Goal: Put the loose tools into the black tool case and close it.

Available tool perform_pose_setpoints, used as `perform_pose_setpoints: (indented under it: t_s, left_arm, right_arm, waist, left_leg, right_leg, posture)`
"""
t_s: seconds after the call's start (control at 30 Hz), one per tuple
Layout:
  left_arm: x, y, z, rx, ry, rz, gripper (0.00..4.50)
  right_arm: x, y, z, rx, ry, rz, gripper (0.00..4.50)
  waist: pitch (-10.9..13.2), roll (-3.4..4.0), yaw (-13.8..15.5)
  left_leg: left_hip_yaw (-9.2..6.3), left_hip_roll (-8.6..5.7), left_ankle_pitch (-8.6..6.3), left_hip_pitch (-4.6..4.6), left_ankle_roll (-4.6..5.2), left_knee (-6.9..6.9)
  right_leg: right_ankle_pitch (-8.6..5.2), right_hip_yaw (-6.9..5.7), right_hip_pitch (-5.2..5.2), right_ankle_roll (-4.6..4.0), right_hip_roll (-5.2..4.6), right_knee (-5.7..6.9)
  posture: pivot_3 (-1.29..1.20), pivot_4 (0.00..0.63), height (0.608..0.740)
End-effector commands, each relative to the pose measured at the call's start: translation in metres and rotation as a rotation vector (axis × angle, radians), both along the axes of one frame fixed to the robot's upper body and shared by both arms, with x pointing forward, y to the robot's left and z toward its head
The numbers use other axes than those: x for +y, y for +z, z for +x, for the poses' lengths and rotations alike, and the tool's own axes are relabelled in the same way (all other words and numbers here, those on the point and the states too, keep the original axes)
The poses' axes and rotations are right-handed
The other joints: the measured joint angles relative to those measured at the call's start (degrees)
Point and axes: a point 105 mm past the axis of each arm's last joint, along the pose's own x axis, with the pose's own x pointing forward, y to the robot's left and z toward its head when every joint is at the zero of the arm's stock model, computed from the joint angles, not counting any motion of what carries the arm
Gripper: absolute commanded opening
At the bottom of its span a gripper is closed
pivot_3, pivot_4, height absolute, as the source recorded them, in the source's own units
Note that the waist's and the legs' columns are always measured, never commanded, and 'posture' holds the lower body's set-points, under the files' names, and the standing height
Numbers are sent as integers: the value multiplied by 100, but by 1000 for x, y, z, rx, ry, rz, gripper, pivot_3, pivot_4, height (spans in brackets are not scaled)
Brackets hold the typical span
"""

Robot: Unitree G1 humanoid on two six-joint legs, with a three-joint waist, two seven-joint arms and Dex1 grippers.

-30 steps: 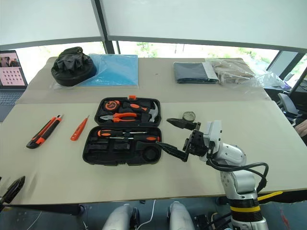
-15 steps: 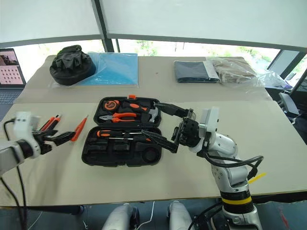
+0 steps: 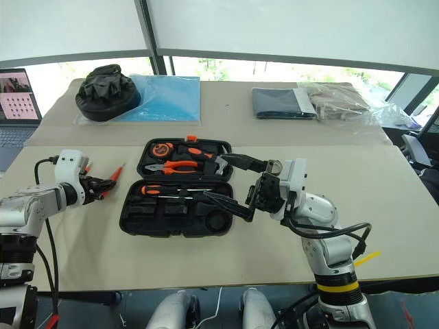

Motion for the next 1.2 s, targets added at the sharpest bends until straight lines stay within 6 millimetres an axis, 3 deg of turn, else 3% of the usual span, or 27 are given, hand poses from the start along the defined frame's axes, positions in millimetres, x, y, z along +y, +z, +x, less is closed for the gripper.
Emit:
perform_pose_setpoints:
  t_s: [0.03,0.23,0.3,0.43,0.53,0.63,0.83,1.2]
  left_arm:
    - [5,-7,-9,8,-84,77,464]
    - [5,62,-8,-388,-324,115,464]
    - [-5,69,-17,-430,-494,192,464]
    - [-53,71,-47,-427,-940,201,464]
    - [-76,68,-61,-391,-1122,181,464]
    - [-89,48,-67,-307,-1248,259,464]
    - [-103,25,-55,-247,-1297,409,464]
    - [-103,21,-37,-174,-1215,436,464]
  right_arm:
    - [-4,10,-5,-59,-14,-8,4500]
    - [4,6,-6,26,19,-155,4500]
    - [9,-3,-4,70,11,-252,4500]
    - [13,-24,1,140,-39,-483,4500]
    - [17,-30,-2,167,-18,-532,4500]
    - [19,-38,-1,175,-23,-561,4500]
    - [26,-33,2,146,-25,-528,4500]
    - [30,-30,0,135,-8,-508,4500]
  waist:
    - [0,0,-1]
    - [2,-2,-18]
    - [2,-5,-17]
    - [4,-1,-17]
    - [4,-3,35]
    - [4,-3,38]
    - [4,-4,34]
    - [4,-4,35]
  left_leg:
    - [0,0,0,0,1,0]
    - [-1,8,0,-21,0,2]
    - [1,7,0,-25,0,3]
    - [5,6,-3,-24,6,3]
    - [8,5,-6,-38,10,13]
    - [9,3,-7,-39,11,13]
    - [7,3,-4,-40,12,20]
    - [6,3,-4,-39,13,20]
  right_leg:
    - [0,0,0,0,0,0]
    - [1,-5,-21,-3,3,2]
    - [1,-5,-25,-4,1,0]
    - [0,-6,-23,-6,-5,-6]
    - [-1,-11,-25,-3,-6,-10]
    - [0,-8,-24,1,0,-11]
    - [-1,-6,-22,4,7,-8]
    - [-2,-6,-21,7,7,-6]
  posture:
    - [0,150,740]
    - [0,150,740]
    - [0,150,740]
    - [0,150,740]
    - [0,150,740]
    - [0,150,740]
    - [0,150,740]
    - [0,150,740]
